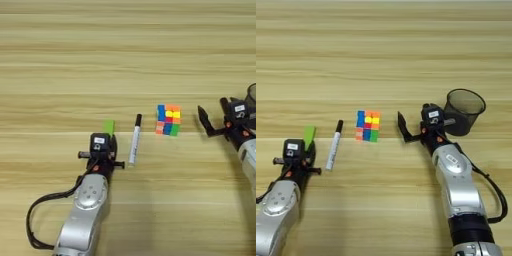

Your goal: Move the objects on the table

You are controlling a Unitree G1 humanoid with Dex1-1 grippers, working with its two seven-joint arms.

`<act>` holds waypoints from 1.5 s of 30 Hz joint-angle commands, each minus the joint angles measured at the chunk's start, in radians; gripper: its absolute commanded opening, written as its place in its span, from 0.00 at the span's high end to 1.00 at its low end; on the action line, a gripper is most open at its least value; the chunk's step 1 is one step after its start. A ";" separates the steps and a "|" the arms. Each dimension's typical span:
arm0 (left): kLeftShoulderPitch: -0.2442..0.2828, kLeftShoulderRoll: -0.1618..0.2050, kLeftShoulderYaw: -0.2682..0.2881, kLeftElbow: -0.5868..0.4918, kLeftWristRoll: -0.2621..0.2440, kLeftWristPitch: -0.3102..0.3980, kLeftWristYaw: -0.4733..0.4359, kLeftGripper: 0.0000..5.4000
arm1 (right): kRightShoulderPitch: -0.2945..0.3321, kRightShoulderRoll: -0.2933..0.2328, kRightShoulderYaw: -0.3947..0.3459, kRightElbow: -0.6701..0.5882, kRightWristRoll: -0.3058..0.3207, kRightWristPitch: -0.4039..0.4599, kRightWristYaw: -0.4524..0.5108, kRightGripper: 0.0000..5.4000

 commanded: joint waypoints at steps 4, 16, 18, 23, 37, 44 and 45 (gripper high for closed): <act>0.024 -0.036 -0.005 0.060 0.006 0.045 0.019 0.68 | -0.019 0.003 0.003 -0.011 -0.001 0.009 -0.004 0.00; 0.013 -0.010 0.021 -0.020 -0.028 -0.006 -0.017 0.42 | -0.019 0.005 0.008 -0.010 -0.004 0.011 -0.005 0.00; 0.010 -0.001 0.035 -0.049 -0.032 -0.014 -0.026 0.37 | -0.020 0.004 0.009 -0.008 -0.004 0.010 -0.005 0.00; 0.008 0.000 0.053 -0.092 -0.051 -0.062 -0.051 0.27 | -0.021 0.004 0.009 -0.004 -0.004 0.007 -0.004 0.00; 0.001 0.102 0.230 -0.219 -0.111 -0.136 -0.137 0.00 | -0.022 0.005 -0.001 -0.009 0.006 -0.006 -0.002 0.00; -0.015 0.154 0.303 -0.103 -0.048 -0.191 -0.098 0.00 | -0.013 0.018 -0.003 -0.038 0.029 -0.029 0.014 0.00; -0.017 0.154 0.306 -0.099 -0.049 -0.193 -0.097 0.00 | -0.011 0.020 -0.002 -0.043 0.033 -0.033 0.017 0.00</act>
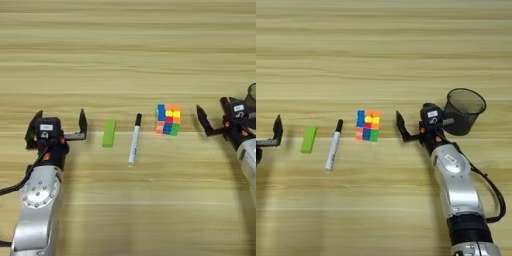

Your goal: Move the objects on the table

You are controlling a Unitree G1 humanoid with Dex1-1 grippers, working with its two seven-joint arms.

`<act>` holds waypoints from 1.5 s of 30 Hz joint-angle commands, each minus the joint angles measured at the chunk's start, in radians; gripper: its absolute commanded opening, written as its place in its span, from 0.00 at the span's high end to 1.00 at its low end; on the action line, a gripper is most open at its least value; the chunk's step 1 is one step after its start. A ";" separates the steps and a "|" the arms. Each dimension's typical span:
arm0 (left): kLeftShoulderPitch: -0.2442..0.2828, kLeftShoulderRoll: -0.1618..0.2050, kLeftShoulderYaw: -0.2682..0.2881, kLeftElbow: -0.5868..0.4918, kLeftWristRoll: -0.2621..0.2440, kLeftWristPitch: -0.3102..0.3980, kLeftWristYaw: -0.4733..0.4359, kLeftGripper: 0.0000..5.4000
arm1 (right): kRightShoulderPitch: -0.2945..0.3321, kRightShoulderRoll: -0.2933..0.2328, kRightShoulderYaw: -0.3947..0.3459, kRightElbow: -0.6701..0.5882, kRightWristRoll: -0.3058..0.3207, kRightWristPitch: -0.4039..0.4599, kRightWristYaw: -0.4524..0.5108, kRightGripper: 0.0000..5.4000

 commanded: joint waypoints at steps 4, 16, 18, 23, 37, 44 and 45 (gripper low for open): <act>-0.022 0.007 0.020 0.042 0.044 -0.016 0.037 0.00 | -0.007 0.012 -0.010 -0.042 0.035 -0.041 0.021 0.00; -0.029 -0.020 -0.003 0.046 0.091 -0.033 0.073 0.00 | 0.021 0.080 0.062 -0.153 0.051 0.005 0.024 0.00; -0.028 -0.023 -0.004 0.045 0.090 -0.034 0.074 0.00 | 0.024 0.093 0.085 -0.163 0.049 0.020 0.027 0.00; -0.028 -0.030 -0.002 0.044 0.088 -0.033 0.075 0.00 | 0.024 0.119 0.134 -0.186 0.048 0.053 0.033 0.00; -0.025 -0.038 -0.008 0.037 0.089 -0.032 0.071 0.00 | -0.001 0.173 0.212 -0.120 -0.019 0.071 -0.010 0.00; -0.023 -0.043 -0.012 0.031 0.089 -0.030 0.068 0.00 | 0.004 0.182 0.234 -0.083 -0.039 0.056 -0.002 0.00; -0.022 -0.043 -0.013 0.030 0.089 -0.030 0.068 0.00 | 0.003 0.182 0.233 -0.079 -0.040 0.056 -0.001 0.00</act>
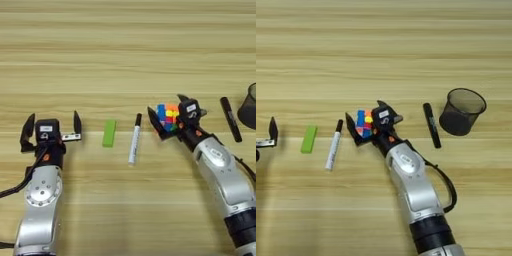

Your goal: Move the objects on the table

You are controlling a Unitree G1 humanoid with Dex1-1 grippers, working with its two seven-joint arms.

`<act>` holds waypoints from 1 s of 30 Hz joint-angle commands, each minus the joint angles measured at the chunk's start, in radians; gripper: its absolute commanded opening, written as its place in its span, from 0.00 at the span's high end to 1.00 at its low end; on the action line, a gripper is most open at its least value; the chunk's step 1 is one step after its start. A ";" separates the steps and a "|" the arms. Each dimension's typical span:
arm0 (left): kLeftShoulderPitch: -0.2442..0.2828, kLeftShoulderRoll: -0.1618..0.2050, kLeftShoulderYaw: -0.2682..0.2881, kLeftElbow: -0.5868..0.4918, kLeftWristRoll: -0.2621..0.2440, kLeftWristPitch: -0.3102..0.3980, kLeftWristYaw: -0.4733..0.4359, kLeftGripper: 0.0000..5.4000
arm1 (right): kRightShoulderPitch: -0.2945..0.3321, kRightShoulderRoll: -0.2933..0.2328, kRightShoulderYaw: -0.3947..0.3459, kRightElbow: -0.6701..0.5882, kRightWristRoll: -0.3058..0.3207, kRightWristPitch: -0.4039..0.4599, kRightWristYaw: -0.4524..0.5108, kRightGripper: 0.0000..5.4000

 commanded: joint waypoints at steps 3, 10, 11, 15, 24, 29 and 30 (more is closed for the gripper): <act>0.003 -0.005 -0.006 -0.013 0.001 0.000 -0.002 0.00 | -0.013 0.003 0.001 0.039 -0.013 -0.001 -0.003 0.00; 0.002 -0.011 -0.007 -0.013 0.003 0.000 0.000 0.00 | -0.018 -0.001 -0.013 0.065 -0.030 -0.016 -0.017 0.00; 0.002 -0.012 -0.007 -0.013 0.003 0.000 0.001 0.00 | -0.018 -0.001 -0.016 0.067 -0.031 -0.020 -0.019 0.00; 0.001 -0.015 -0.007 -0.016 0.001 0.003 0.002 0.00 | -0.019 -0.001 -0.020 0.076 -0.036 -0.027 -0.020 0.00; 0.000 -0.018 -0.005 -0.017 0.000 0.007 0.002 0.00 | -0.014 0.003 -0.011 0.104 -0.037 0.001 -0.014 0.00; -0.001 -0.017 -0.002 -0.014 -0.001 0.009 0.002 0.00 | -0.023 0.003 -0.021 0.128 -0.043 0.013 -0.032 0.00; -0.001 -0.017 -0.001 -0.014 -0.002 0.009 0.002 0.00 | -0.027 0.002 -0.027 0.136 -0.045 0.016 -0.042 0.00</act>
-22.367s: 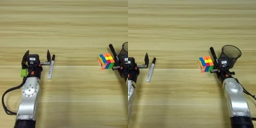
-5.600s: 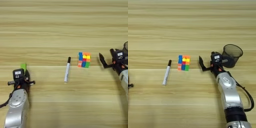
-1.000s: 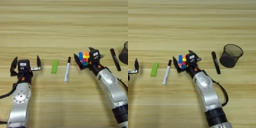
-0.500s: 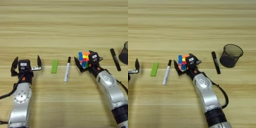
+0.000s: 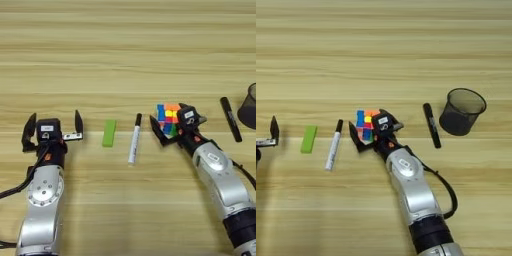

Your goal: Move the objects on the table

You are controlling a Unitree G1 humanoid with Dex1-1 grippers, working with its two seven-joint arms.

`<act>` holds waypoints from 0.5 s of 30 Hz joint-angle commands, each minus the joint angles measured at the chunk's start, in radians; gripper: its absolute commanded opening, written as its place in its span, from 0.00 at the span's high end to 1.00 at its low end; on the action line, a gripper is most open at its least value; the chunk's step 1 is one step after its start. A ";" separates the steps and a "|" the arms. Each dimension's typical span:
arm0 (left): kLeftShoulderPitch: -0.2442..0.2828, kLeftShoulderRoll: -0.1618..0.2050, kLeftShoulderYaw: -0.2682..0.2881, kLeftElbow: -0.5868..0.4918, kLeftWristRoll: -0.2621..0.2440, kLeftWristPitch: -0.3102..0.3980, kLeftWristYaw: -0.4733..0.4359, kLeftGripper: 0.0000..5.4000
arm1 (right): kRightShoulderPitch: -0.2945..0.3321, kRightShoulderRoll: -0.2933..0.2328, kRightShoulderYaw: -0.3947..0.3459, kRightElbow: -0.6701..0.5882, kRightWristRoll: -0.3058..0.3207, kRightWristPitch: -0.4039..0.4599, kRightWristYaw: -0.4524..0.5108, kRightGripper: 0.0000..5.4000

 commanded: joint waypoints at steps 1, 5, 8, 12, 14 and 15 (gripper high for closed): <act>-0.001 -0.003 -0.001 -0.006 -0.002 0.009 0.002 0.00 | -0.027 -0.001 -0.024 0.038 -0.010 0.031 -0.031 0.00; 0.000 -0.001 0.001 -0.005 -0.002 0.009 0.000 0.00 | -0.035 -0.001 -0.036 0.048 -0.011 0.035 -0.043 0.00; 0.000 0.000 0.001 -0.002 -0.001 0.009 0.000 0.00 | -0.037 0.001 -0.042 0.054 -0.014 0.037 -0.053 0.00; 0.000 0.001 0.001 0.000 0.001 0.009 0.000 0.00 | -0.041 0.001 -0.051 0.061 -0.013 0.044 -0.064 0.00; -0.001 0.001 0.000 0.000 0.001 0.009 0.001 0.00 | -0.043 0.001 -0.054 0.063 -0.013 0.045 -0.065 0.00; -0.001 0.001 0.000 0.000 0.001 0.009 0.001 0.00 | -0.044 0.001 -0.055 0.064 -0.013 0.046 -0.066 0.03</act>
